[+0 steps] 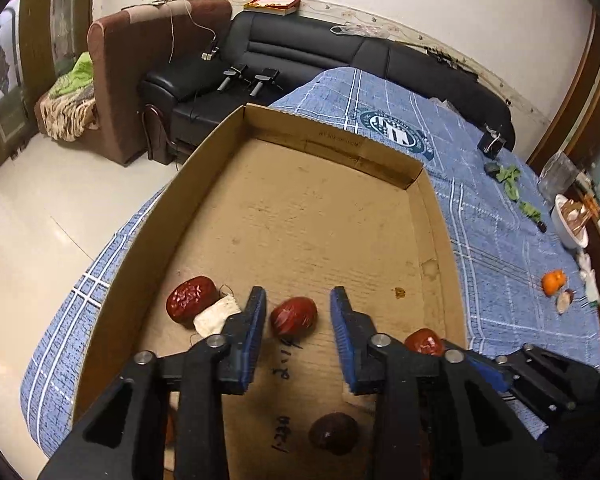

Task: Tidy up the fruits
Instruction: 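Carry the red date into the tray and release while the right tool drops the dark date there, then move both open tools back over the remaining fruits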

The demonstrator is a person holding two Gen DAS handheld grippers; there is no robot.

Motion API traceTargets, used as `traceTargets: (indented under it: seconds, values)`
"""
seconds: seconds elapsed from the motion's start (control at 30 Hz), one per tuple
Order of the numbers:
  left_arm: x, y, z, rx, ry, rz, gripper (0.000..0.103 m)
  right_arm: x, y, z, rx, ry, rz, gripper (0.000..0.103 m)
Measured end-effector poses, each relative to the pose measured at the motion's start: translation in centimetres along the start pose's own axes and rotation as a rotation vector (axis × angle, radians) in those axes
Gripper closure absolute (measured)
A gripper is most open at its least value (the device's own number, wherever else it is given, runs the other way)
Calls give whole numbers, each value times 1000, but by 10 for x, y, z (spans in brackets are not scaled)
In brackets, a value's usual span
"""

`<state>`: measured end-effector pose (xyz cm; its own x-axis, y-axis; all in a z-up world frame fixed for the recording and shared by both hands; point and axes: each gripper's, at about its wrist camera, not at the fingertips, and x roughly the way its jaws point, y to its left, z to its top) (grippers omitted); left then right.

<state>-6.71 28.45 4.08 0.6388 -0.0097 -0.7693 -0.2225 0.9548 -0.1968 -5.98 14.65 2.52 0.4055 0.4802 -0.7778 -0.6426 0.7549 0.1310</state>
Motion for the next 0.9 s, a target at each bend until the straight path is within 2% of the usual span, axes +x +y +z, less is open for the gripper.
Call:
traceTargets:
  seconds: [0.1,0.17,0.3,0.47,0.67,0.9]
  values:
    - [-9,1,0,-19,-17,-14,54,-4,3,-2,-5,1,5,67]
    - [-17,-1,0,-23,-31,-19,51,-6,4,-4,-13,-7,-5,66]
    - [-37,-7,-1,-27,-77,-21,35,-21,2,-5,-4,-34,6,65]
    - [-65,-21,-6,-14,-156,27,13,-48,-8,-10,8,-87,-4,65]
    - [-90,-49,-21,26,-221,108,13,-80,-41,-30,87,-126,-28,65]
    - [-104,-101,-39,151,-259,171,13,-109,-97,-65,212,-143,-81,65]
